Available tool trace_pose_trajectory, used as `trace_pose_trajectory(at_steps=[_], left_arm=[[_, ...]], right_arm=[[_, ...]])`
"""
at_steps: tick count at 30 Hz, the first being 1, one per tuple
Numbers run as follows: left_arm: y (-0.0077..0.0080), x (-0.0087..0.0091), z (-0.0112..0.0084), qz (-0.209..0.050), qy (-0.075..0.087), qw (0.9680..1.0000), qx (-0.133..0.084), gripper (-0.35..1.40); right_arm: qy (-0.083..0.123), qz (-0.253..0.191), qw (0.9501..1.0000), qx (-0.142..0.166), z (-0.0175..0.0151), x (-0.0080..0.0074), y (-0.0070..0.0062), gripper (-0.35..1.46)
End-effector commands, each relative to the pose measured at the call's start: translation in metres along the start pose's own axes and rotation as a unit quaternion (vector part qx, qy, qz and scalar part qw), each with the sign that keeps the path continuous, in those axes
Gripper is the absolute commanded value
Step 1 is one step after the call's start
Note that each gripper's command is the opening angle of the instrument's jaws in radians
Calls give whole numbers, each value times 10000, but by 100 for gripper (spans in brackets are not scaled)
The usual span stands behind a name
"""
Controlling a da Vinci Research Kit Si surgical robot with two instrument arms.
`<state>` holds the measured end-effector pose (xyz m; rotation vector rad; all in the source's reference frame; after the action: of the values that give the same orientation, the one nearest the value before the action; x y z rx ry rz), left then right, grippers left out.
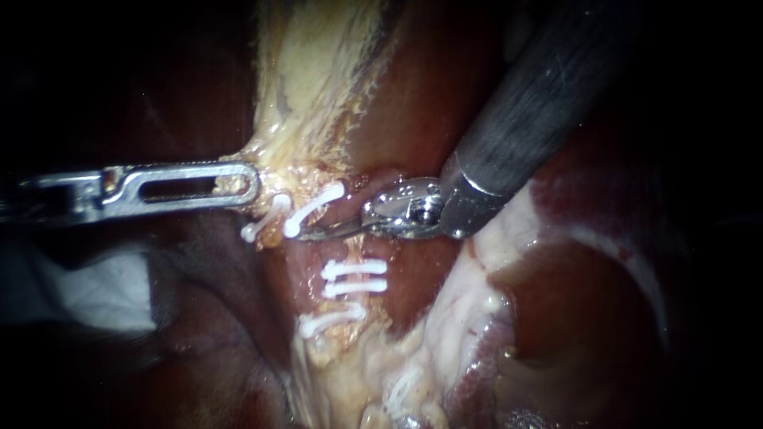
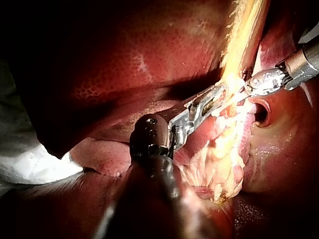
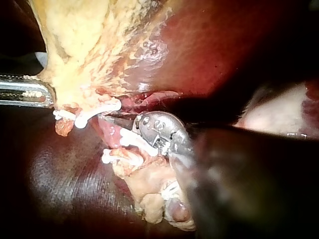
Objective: Go back from the cut right tube
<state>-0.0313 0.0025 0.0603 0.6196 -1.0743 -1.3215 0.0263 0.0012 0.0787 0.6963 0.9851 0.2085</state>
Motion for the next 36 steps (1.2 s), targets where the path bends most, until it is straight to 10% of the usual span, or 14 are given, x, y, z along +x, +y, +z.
trace_pose_trajectory(at_steps=[1, 7, 17, 36], left_arm=[[0, 0, 0, 0, 1, 10000, 2, -35], [1, 0, 0, 0, 1, 10000, 3, -35], [1, 0, 0, 1, 1, 10000, 3, -35], [6, -2, -3, 4, 15, 10000, 19, -35]], right_arm=[[2, 2, 10000, -12, -1, 0, -1, -35], [34, -104, 9999, -72, -3, 5, -5, -33], [115, -325, 9992, -179, -5, 10, -9, 72], [135, -560, 9982, -167, -24, 3, -27, 126]])
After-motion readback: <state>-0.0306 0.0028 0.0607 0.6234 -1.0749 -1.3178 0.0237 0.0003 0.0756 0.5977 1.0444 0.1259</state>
